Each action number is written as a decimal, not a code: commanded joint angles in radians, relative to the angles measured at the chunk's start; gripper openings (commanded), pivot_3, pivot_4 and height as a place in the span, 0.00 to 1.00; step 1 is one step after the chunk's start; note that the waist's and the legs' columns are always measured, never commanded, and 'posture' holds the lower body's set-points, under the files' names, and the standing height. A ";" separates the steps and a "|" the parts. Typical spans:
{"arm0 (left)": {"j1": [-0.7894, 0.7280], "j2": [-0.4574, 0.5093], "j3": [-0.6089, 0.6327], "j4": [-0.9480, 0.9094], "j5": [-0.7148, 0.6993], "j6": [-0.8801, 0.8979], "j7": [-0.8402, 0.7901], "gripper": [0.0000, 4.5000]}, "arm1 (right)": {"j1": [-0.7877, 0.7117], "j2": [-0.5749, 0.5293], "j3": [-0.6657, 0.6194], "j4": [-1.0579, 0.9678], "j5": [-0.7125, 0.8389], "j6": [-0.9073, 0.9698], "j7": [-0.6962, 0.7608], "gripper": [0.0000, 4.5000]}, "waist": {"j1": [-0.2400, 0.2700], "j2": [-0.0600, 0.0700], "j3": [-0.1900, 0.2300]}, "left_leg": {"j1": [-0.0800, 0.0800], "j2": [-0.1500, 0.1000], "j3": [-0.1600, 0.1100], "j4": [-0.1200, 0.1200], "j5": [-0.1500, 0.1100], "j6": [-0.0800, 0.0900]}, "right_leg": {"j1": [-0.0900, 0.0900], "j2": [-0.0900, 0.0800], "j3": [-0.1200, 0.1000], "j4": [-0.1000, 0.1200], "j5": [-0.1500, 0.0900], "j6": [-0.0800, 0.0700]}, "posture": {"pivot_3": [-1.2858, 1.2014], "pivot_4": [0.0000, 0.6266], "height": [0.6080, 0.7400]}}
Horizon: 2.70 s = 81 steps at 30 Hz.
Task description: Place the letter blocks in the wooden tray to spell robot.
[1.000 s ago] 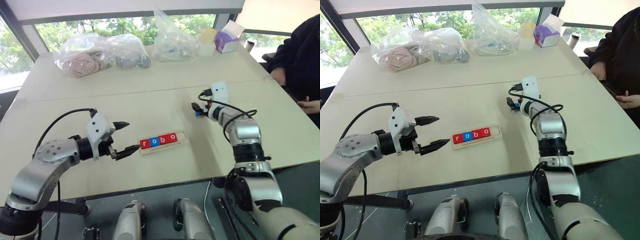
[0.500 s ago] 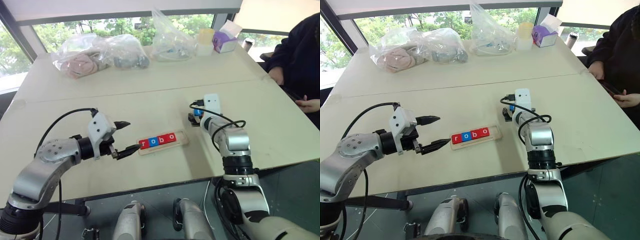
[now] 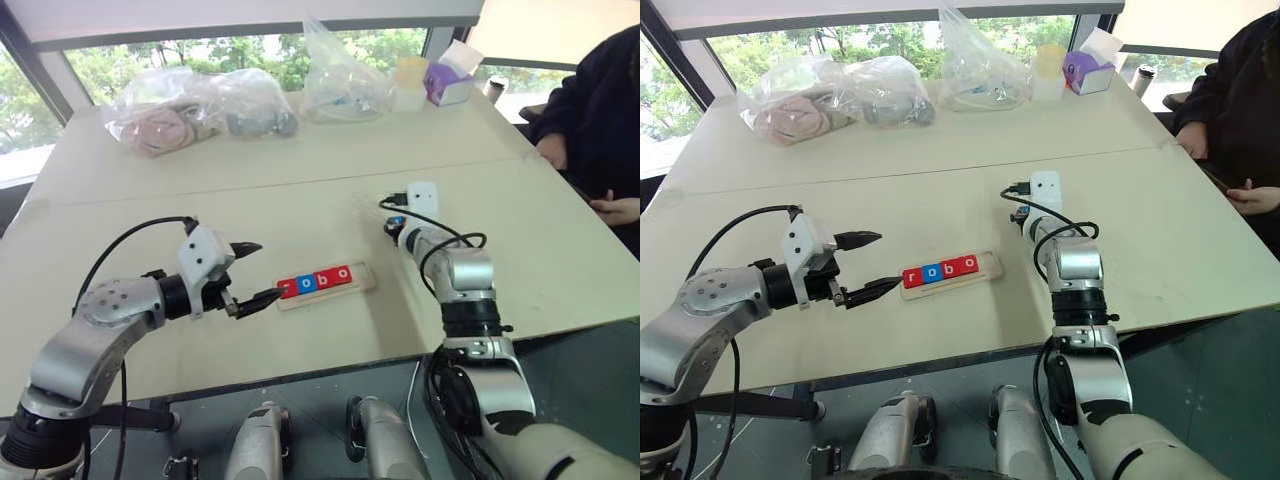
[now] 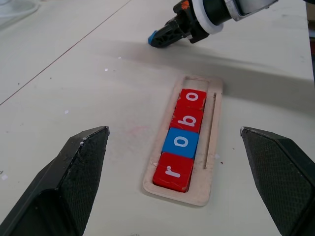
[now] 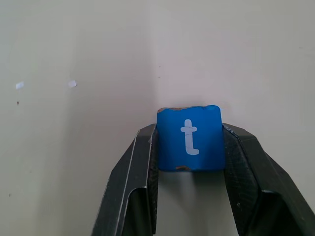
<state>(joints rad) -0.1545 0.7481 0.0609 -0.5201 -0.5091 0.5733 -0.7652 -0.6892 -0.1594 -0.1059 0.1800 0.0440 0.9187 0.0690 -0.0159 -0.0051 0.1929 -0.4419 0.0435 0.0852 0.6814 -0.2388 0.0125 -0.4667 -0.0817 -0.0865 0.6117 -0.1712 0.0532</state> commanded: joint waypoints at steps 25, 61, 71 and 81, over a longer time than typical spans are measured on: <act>-0.031 0.005 0.000 0.029 0.021 -0.041 -0.081 1.00 | 0.227 -0.057 -0.002 -0.708 0.120 0.618 0.071 0.26 | 0.003 0.000 0.000 | -0.002 0.002 0.007 -0.015 0.000 0.000 | -0.004 -0.001 -0.002 -0.016 0.003 -0.004 | 0.52 0.24 0.89; -0.016 0.040 0.048 -0.009 0.003 -0.010 -0.064 1.00 | -0.125 -0.593 0.400 0.487 -0.036 -1.017 1.360 0.99 | 0.005 -0.002 0.001 | 0.002 -0.001 0.011 -0.013 0.002 -0.003 | 0.000 0.001 -0.001 -0.014 0.003 -0.003 | 0.52 0.24 0.89; -0.006 0.042 0.049 -0.020 0.000 -0.006 -0.053 1.00 | -0.143 -0.546 0.390 0.531 -0.057 -1.049 1.354 0.99 | 0.002 -0.002 0.001 | 0.010 0.000 0.011 -0.014 0.003 -0.005 | 0.005 0.002 -0.001 -0.012 0.003 -0.003 | 0.52 0.24 0.89; 0.006 0.039 0.045 -0.023 0.001 -0.011 -0.050 1.00 | -0.167 -0.526 0.364 0.529 -0.041 -1.029 1.354 0.25 | 0.003 -0.002 0.001 | 0.013 0.001 0.012 -0.014 0.003 -0.005 | 0.007 0.001 -0.001 -0.011 0.004 -0.004 | 0.52 0.24 0.89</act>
<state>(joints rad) -0.1507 0.7815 0.0757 -0.5132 -0.4989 0.5648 -0.8209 -0.8265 -0.6859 0.2901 0.7234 -0.0087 -0.1139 1.4214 -0.0128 -0.0074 0.1935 -0.4288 0.0442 0.0977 0.6677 -0.2354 0.0074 -0.4594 -0.0804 -0.0871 0.6004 -0.1676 0.0493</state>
